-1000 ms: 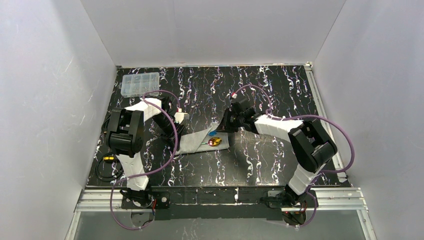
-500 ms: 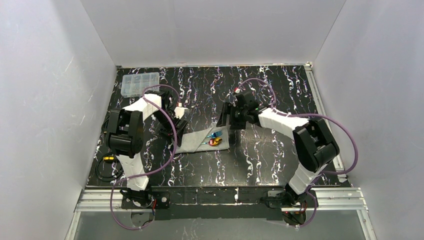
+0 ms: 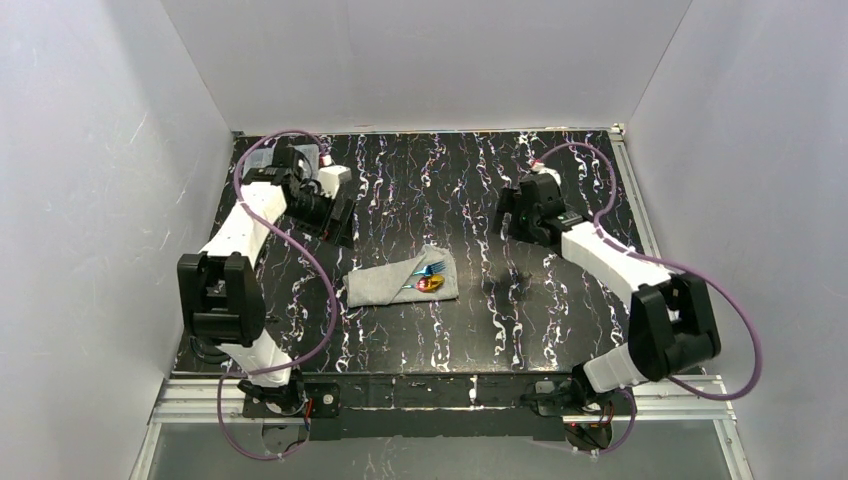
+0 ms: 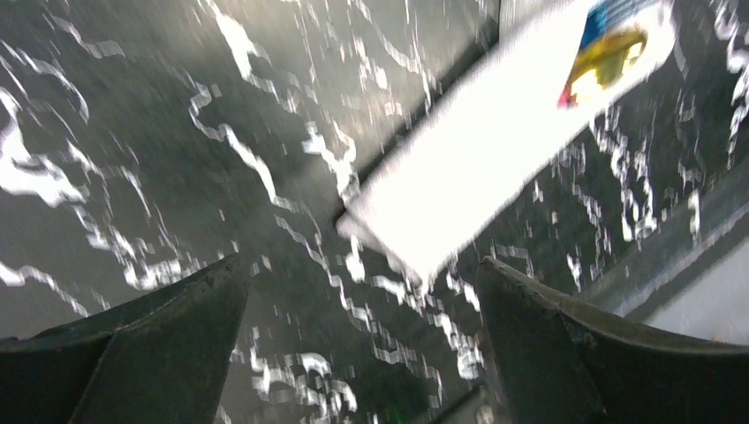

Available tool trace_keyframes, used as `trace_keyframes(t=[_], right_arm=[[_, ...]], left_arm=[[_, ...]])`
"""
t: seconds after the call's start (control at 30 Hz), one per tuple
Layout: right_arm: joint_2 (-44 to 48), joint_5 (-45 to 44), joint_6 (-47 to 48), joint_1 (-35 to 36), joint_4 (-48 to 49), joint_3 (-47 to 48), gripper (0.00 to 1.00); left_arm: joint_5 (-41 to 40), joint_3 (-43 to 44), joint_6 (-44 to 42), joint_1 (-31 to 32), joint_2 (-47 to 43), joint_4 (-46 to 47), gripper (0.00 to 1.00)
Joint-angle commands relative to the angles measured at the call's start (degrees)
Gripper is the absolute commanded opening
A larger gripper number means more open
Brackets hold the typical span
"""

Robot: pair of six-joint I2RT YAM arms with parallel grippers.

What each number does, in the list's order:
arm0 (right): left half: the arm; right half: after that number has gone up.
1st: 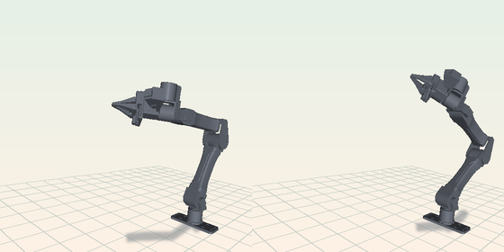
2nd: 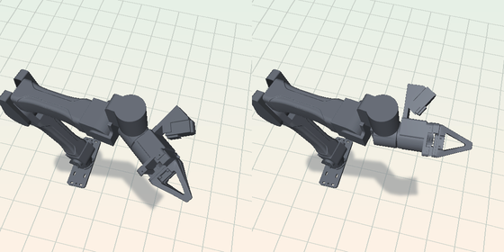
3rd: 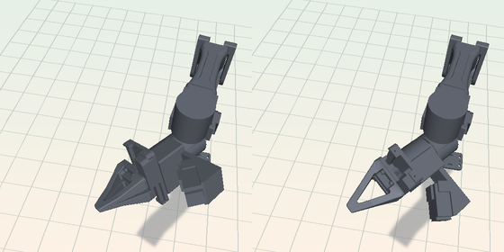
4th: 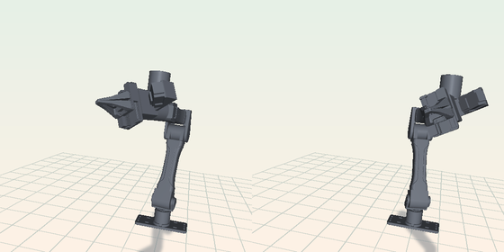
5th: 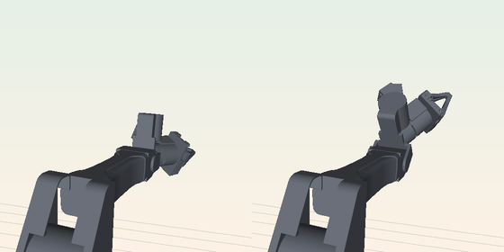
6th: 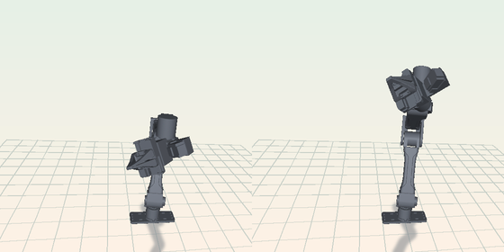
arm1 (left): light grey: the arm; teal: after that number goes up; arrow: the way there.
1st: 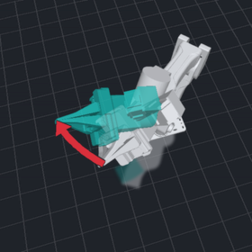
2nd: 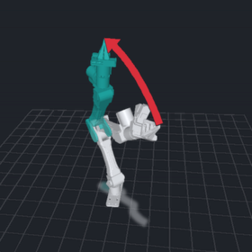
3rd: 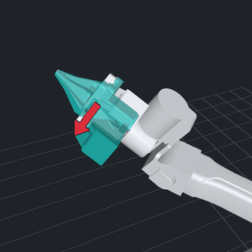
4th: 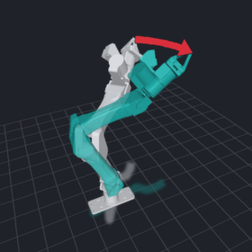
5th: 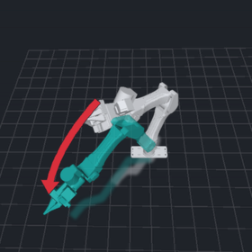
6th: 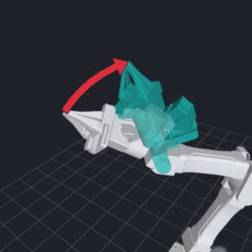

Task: Fold the napkin into a case and place the utensils inside
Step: Reset both arms

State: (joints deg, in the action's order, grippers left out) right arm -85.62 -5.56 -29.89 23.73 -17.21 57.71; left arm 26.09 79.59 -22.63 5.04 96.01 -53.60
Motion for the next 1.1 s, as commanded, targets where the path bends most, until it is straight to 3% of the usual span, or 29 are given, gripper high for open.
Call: trace_keyframes(t=[0.0,0.17,0.23,0.33,0.4,0.6,0.7,1.07], right_arm=[[6.6,-27.5,-2.2,-1.1,8.3,-7.6,0.99],[10.8,-47.0,11.5,-1.6,34.1,-22.7,0.99],[10.1,-51.4,14.1,-2.1,37.0,-24.8,0.99],[8.3,-51.3,16.9,-4.1,38.7,-26.4,0.99],[7.5,-51.2,19.4,-5.0,43.2,-28.3,0.99],[7.2,-49.9,21.0,-8.4,59.7,-36.0,0.99],[5.6,-46.8,22.6,-10.6,63.5,-37.2,0.99],[-1.6,-40.0,22.2,-14.3,72.0,-38.6,0.99]], left_arm=[[15.9,-10.4,2.7,-2.8,-3.6,23.4,0.99],[27.4,-17.9,3.8,-7.0,-0.1,36.9,0.99],[26.8,-21.9,6.1,-8.7,-1.1,45.2,0.98],[24.0,-25.8,9.4,-10.1,-2.2,53.3,0.98],[22.3,-26.1,8.1,-10.3,-2.5,53.2,0.99],[20.3,-33.2,11.6,-12.6,-4.9,65.3,0.99],[18.9,-39.5,11.2,-13.0,-6.2,70.5,0.99],[8.8,-49.0,16.5,-13.6,-13.1,82.8,0.98]])
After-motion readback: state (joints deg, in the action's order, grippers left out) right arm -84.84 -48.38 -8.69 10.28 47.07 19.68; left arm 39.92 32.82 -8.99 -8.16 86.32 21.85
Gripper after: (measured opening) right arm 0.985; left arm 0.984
